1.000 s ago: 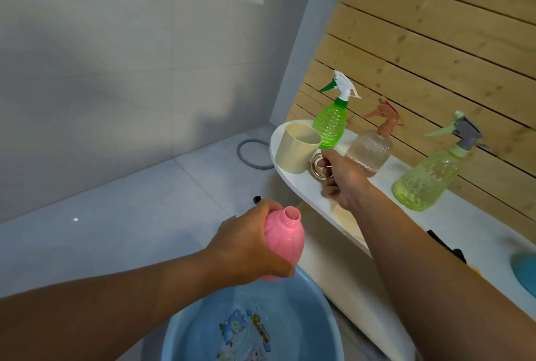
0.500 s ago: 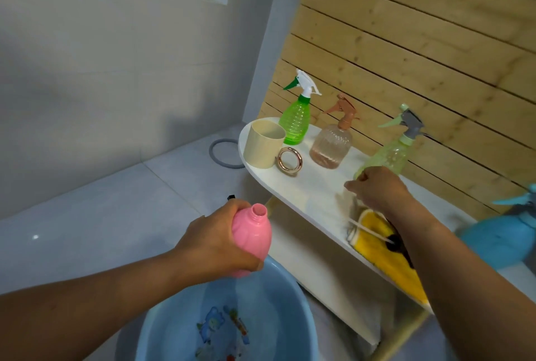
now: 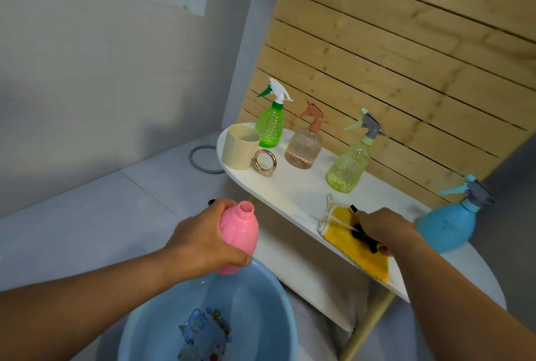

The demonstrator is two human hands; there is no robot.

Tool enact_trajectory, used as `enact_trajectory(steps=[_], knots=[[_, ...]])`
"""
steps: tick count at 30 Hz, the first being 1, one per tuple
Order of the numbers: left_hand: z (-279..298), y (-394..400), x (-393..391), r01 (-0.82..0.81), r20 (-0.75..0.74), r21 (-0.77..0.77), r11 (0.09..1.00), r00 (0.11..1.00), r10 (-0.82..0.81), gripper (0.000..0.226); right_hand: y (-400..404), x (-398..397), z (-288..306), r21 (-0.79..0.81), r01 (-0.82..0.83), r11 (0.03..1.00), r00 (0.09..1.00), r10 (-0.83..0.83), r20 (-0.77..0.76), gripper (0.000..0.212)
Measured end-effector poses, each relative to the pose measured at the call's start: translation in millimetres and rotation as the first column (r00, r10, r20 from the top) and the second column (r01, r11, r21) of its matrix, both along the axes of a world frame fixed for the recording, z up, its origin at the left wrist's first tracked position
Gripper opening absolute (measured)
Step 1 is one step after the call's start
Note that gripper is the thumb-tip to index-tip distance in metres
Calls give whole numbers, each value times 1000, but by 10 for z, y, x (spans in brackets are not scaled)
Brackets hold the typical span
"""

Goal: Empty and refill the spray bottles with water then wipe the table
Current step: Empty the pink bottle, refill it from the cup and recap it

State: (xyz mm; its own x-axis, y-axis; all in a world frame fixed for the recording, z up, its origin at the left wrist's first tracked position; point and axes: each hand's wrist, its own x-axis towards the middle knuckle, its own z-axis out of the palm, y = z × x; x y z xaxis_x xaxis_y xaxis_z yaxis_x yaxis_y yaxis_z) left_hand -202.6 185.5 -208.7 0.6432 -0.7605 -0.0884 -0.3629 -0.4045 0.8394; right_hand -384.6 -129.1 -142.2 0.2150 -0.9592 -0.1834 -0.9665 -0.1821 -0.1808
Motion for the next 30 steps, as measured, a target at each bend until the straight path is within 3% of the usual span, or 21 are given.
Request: enact_trajectory(steps=[11,17,24,30], knots=[[-2,29,-20,-28,54,65,997,998,25,99,10,114,-179,28,85,996,977,-89,195,32],[-10,30,-2,-28,76,92,995,997,21,100,17,220,-164,140,149,979,854,-198,481,28],[-4,-1,-10,-23,71,100,995,997,16,99,312,465,148,58,-59,997,697,-1,717,21],[-19,4,-8,-19,84,108,994,996,10,99,819,709,635,-169,-213,962,509,257,821,28]])
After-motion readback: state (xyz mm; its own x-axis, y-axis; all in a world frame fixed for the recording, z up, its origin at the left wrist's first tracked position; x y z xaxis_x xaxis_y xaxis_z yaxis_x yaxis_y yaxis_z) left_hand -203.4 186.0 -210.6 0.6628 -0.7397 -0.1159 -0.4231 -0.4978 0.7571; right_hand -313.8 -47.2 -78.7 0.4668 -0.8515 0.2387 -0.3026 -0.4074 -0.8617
